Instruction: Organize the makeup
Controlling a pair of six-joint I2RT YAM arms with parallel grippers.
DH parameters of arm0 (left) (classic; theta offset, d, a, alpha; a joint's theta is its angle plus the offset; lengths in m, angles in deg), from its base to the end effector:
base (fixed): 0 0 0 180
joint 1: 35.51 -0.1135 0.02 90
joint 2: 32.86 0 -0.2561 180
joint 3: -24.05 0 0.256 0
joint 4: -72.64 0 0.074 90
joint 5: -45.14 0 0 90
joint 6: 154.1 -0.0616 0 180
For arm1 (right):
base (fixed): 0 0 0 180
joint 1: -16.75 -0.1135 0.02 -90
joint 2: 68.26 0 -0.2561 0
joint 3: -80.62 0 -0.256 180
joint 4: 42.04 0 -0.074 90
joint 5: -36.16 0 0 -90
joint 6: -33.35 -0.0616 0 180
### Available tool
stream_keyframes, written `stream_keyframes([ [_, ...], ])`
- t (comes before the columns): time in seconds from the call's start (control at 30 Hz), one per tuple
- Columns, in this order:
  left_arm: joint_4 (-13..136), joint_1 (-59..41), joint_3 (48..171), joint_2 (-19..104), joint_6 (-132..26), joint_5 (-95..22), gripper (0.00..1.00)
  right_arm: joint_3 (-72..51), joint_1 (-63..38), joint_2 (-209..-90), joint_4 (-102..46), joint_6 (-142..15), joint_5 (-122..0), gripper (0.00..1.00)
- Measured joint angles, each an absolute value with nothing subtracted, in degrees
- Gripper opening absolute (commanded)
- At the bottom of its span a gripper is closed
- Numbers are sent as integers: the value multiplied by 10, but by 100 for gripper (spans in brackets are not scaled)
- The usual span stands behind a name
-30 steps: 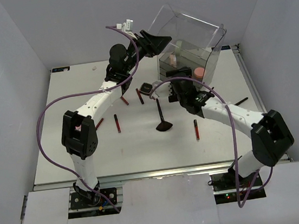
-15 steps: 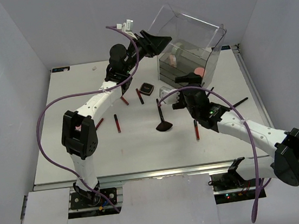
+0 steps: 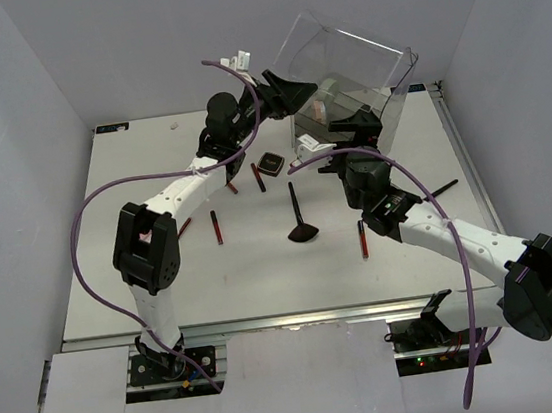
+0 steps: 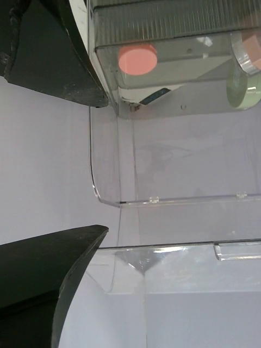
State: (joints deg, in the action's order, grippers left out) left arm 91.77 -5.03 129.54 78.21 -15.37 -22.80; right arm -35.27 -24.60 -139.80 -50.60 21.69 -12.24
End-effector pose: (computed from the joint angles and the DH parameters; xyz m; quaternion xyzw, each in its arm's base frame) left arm 0.4143 -0.2707 0.3583 0.0521 0.6235 -0.5828 0.5186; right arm 0.2618 0.1760 0.3257 -0.4385 0.5480 -0.4475 0.5542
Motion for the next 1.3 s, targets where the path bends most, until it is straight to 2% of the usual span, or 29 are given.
stream_keyframes([
  [0.27,931,-51,1234,761,-158,-227,94,-335,-246,-1400,-540,240,-116,95],
  [0.5,922,-62,1086,643,-210,-254,98,-331,-246,-1400,-540,239,-116,94],
  [0.73,819,-95,1048,593,-307,-291,98,-331,-246,-1400,-533,229,-118,93],
  [0.97,673,-99,1133,713,-429,-353,98,-320,-246,-1400,-509,207,-121,91],
  [1.3,607,-89,1216,877,-549,-422,98,-311,-246,-1400,-495,194,-123,91],
])
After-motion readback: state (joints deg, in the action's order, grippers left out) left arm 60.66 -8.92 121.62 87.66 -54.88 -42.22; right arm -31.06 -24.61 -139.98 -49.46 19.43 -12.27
